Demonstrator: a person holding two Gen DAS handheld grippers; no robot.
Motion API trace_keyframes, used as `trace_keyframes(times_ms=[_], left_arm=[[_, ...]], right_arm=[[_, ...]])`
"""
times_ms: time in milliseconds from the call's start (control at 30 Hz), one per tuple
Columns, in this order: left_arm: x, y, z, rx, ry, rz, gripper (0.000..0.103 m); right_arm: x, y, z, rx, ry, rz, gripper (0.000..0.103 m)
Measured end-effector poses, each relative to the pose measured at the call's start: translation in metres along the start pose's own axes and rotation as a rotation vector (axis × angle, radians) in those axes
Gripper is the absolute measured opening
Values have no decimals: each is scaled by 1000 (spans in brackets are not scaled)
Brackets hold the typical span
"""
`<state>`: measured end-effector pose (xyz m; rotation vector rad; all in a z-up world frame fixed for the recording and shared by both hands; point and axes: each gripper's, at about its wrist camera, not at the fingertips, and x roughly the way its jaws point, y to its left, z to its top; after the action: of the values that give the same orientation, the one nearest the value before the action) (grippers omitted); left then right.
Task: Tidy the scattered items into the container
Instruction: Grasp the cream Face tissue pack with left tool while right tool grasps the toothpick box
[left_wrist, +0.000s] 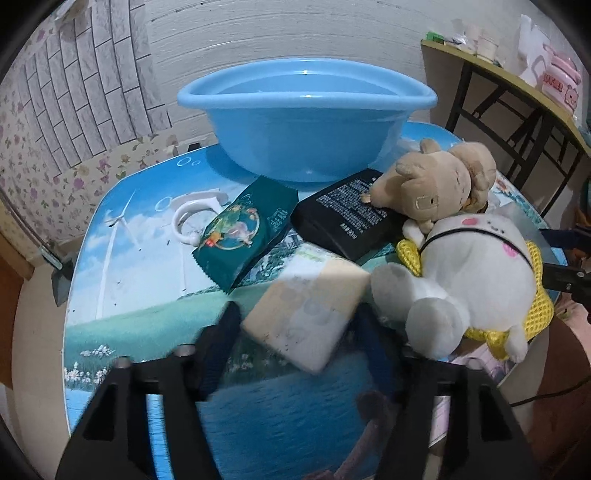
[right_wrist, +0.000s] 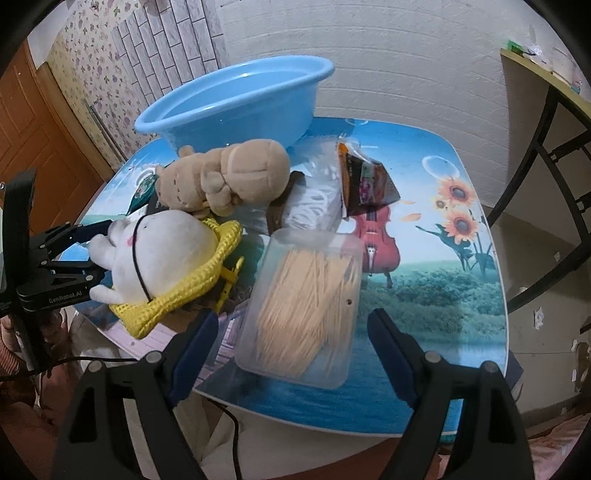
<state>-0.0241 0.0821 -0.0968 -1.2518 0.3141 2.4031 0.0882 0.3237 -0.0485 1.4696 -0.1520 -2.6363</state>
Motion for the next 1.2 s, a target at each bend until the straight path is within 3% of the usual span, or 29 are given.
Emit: trace_keyframes(times_ms=[100, 133, 167, 600, 833, 1033, 1200], left_arm=[[-4, 3, -3, -12, -10, 13, 59], [-6, 5, -4, -17, -13, 16, 59], [-7, 8, -5, -25, -16, 18, 59], [-18, 36, -22, -152, 11, 104, 60], [-15, 34, -23, -137, 25, 102, 61], [-17, 18, -23, -107, 33, 49, 61], [-11, 16, -21, -107, 45, 65, 61]], right_arm=[[-1, -1, 0, 1, -10, 9, 77], [-2, -1, 0, -4, -11, 8, 67], [-3, -1, -1, -14, -12, 8, 63], [-11, -18, -8, -55, -6, -21, 63], [-10, -20, -8, -53, 3, -10, 64], [-2, -14, -8, -69, 10, -17, 64], [2, -13, -10, -68, 15, -19, 64]])
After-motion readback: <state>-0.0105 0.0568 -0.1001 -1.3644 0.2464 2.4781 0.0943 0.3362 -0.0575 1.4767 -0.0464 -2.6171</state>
